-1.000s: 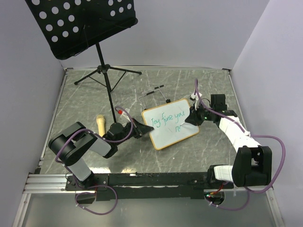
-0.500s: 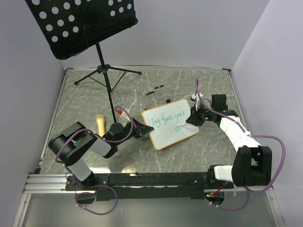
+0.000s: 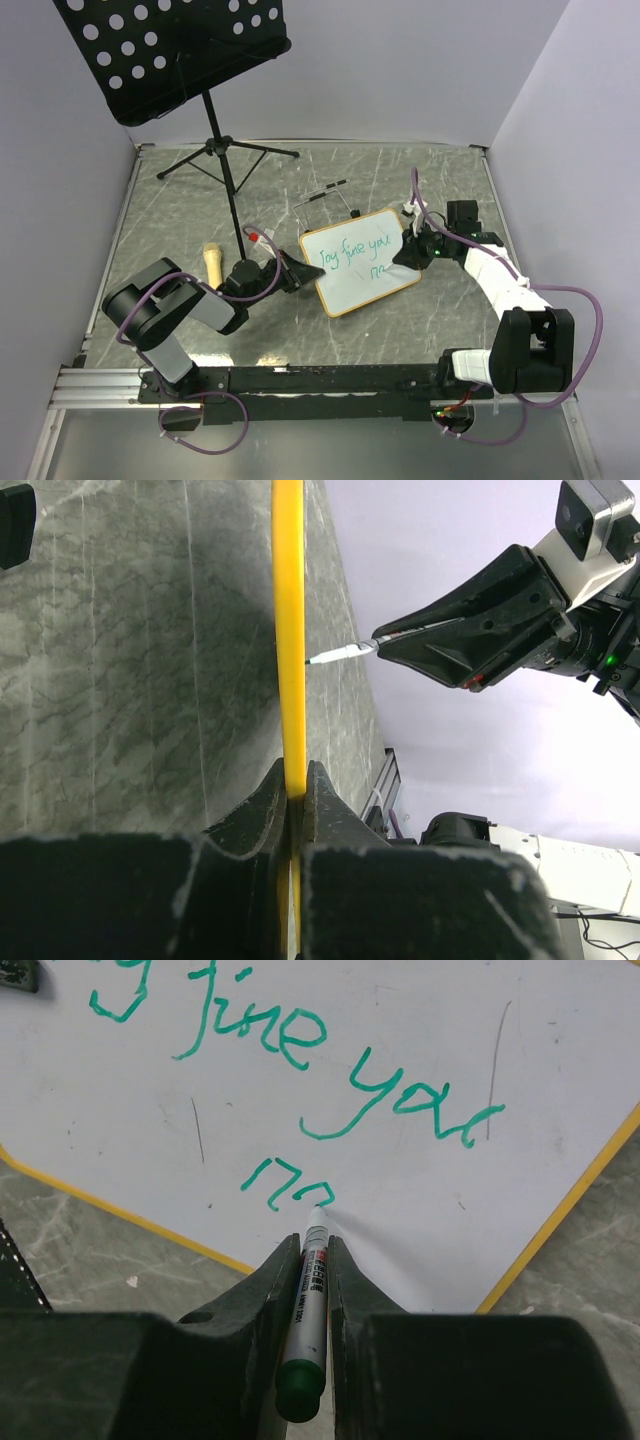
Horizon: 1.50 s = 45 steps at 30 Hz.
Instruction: Write a sentence on the whiteboard
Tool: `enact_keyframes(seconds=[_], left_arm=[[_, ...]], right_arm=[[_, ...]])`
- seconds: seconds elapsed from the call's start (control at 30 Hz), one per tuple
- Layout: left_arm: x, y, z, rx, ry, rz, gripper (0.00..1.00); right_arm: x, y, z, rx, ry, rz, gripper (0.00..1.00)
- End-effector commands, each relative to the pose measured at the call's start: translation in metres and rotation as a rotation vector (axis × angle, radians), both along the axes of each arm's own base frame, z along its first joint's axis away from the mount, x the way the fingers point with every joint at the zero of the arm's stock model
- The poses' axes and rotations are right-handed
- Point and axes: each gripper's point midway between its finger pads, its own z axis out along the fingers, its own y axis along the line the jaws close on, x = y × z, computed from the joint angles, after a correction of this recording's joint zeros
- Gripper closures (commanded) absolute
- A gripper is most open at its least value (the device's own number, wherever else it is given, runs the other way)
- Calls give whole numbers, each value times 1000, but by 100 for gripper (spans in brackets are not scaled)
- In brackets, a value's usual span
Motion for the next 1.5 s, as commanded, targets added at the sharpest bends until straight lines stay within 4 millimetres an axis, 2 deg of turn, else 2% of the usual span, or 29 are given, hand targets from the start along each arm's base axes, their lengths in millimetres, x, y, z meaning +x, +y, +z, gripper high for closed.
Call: enact_keyframes(seconds=[0.0, 0.2, 0.77, 0.97, 1.1, 1.13, 1.27, 1.47], left_arm=[[-3, -2, 89, -232, -280, -19, 99], [-3, -3, 88, -233, -278, -20, 99], [-4, -3, 89, -238, -279, -27, 99], [-5, -4, 87, -236, -274, -29, 99], [-4, -4, 88, -236, -276, -27, 99], [-4, -4, 88, -235, -275, -27, 99], [-4, -3, 89, -236, -279, -27, 99], [-4, -3, 89, -234, -279, -27, 99]], right_arm=[[-2, 3, 4, 17, 5, 38, 100], [-5, 7, 6, 39, 16, 58, 100], [11, 9, 14, 42, -35, 1, 100], [10, 12, 27, 78, -61, 7, 100], [13, 7, 35, 72, -112, -21, 100], [16, -1, 34, 68, -114, -51, 100], [20, -14, 27, 46, -95, -100, 100], [20, -19, 16, 31, -48, -102, 100]])
